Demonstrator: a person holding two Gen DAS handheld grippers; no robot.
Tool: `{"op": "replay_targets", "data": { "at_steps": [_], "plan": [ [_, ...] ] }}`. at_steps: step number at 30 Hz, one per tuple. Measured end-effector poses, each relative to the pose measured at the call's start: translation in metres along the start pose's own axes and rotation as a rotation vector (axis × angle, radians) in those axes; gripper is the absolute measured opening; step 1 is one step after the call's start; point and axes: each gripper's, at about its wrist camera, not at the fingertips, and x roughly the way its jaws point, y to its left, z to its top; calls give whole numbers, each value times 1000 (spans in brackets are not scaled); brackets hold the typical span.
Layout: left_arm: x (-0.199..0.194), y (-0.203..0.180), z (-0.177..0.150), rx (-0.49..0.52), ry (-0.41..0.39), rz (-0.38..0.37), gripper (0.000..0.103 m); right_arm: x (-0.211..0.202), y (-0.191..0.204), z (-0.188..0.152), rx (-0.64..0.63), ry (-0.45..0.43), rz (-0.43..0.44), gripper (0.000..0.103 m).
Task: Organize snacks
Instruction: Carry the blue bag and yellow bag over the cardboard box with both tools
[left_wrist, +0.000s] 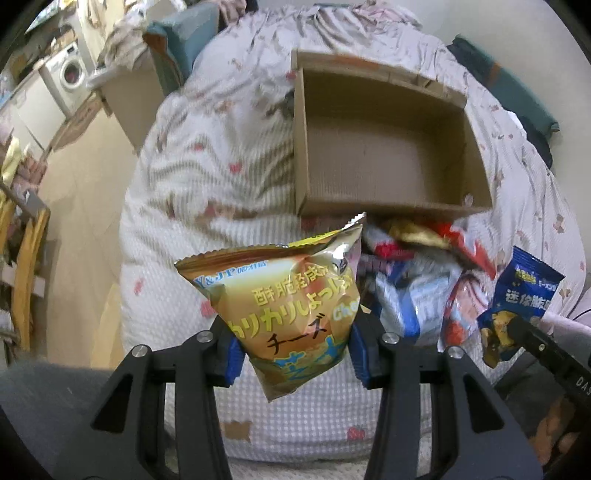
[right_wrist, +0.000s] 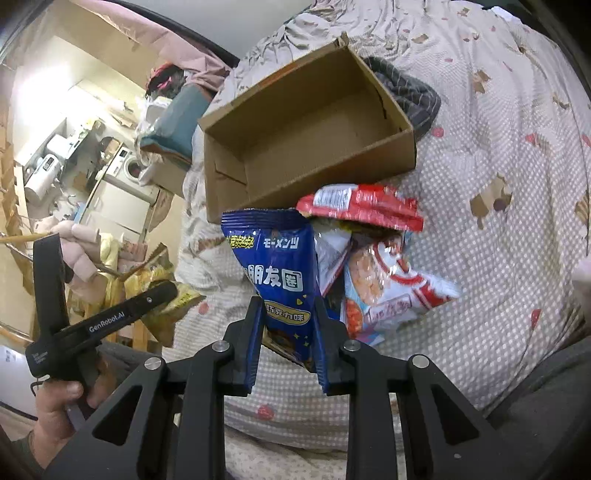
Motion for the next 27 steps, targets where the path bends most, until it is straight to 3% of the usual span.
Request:
{"op": "replay_targets", "data": {
  "at_steps": [7,18,27],
  "plan": [
    [-6,-4,39,34,-77,6,42,-8,10,38,-27,-44,1,26],
    [-6,-23,104,85,-194,10,42,1,25,127,-68,-117,2,26],
    [23,-45,123,130,-238,27,42,36,16,165,-102,-133,-28,26]
  ]
}}
